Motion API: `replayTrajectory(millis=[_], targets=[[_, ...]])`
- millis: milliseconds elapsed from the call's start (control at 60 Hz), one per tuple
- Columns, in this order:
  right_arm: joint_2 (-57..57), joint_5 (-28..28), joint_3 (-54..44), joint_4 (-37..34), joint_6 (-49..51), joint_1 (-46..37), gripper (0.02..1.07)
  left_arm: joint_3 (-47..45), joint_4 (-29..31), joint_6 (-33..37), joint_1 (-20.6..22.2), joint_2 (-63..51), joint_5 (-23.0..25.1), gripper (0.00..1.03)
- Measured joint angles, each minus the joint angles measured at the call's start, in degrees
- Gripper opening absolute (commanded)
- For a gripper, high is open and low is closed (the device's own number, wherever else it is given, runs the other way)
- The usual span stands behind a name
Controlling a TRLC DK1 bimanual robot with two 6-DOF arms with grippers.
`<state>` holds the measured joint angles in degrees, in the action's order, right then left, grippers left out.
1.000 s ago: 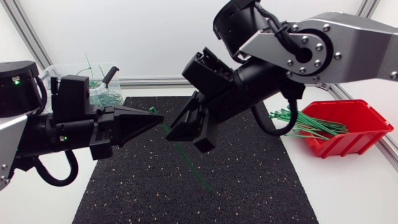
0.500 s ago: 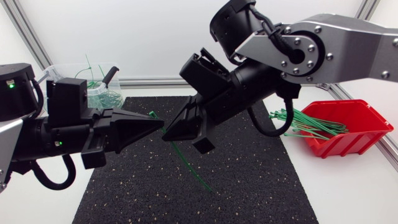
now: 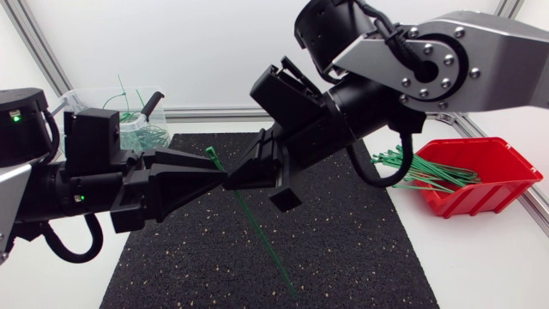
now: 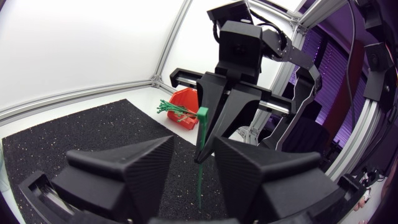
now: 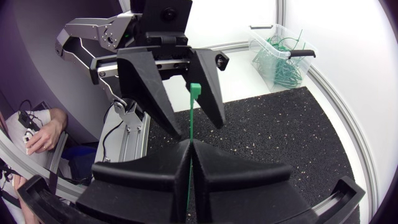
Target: Take a green cable tie from the red box, thread the tail through the head to close it, then place it in the transparent bin on the left.
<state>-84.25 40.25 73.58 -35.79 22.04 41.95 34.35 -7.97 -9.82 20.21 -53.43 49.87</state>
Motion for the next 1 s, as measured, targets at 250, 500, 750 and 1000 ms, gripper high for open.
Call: replayTrajectory(millis=[250, 500, 750, 1000], targets=[[0.9, -1.3, 0.0, 0.2, -2.5, 0.0, 0.08, 0.0, 0.9, -3.0, -1.7, 4.1, -3.1, 1.0], [1.0, -1.3, -0.8, 3.3, -5.6, 0.0, 0.08, 0.0, 0.8, -6.3, -2.9, 5.4, -5.1, 0.99], [1.0, -1.3, -1.7, 5.0, -8.7, 0.0, 0.08, -1.1, -2.0, -8.4, -2.3, 4.7, -7.1, 0.95], [1.0, -1.8, -2.1, 7.4, -11.6, -0.1, 0.08, -1.7, -2.9, -9.7, -0.2, 2.9, -7.1, 0.74]])
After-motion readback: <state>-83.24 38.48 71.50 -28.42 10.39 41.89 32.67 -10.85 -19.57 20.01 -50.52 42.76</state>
